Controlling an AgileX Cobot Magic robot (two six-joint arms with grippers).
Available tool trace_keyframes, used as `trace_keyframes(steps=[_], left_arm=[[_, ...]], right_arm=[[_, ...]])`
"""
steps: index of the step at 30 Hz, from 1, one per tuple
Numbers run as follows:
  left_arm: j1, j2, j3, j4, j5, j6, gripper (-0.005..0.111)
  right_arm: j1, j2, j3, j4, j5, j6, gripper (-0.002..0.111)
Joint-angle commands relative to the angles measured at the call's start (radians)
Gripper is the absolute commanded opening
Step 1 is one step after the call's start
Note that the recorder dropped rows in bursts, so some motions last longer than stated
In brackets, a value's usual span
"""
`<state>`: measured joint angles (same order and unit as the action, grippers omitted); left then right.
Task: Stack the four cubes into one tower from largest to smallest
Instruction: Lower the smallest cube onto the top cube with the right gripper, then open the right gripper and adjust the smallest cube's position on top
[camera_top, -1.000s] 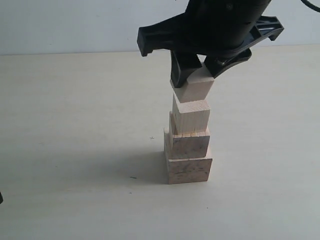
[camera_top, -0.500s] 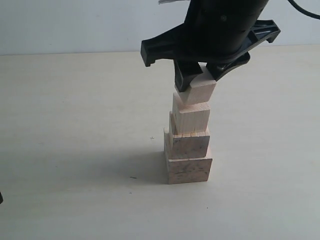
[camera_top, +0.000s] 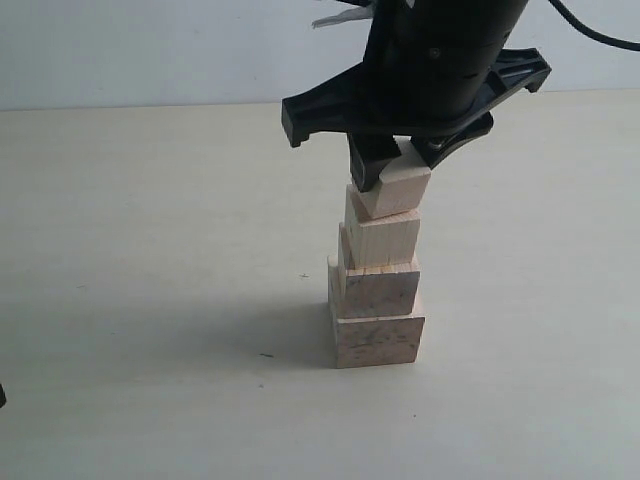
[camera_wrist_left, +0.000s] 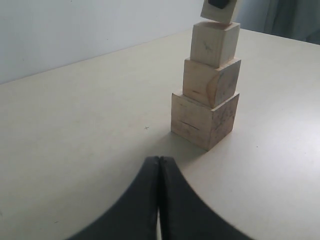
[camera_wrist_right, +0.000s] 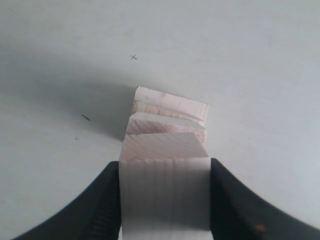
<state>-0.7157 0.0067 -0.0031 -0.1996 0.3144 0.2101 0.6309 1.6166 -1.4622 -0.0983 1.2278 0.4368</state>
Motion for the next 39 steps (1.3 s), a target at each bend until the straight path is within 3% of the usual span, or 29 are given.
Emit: trace_keyframes(steps=[1,29,33,39], left_arm=[[0.001,-0.007,0.003,0.001,-0.001,0.000,0.000],[0.001,-0.007,0.003,0.001,-0.001,0.000,0.000],[0.001,-0.007,0.003,0.001,-0.001,0.000,0.000],[0.001,-0.007,0.003,0.001,-0.001,0.000,0.000]], right_arm=[[0.003,0.002,0.000,0.010,-0.007,0.002,0.000],[0.003,0.023,0.000,0.012,-0.007,0.002,0.001],[0.003,0.023,0.000,0.010,-0.007,0.002,0.013],[0.003,0.023,0.000,0.010,-0.007,0.002,0.043]])
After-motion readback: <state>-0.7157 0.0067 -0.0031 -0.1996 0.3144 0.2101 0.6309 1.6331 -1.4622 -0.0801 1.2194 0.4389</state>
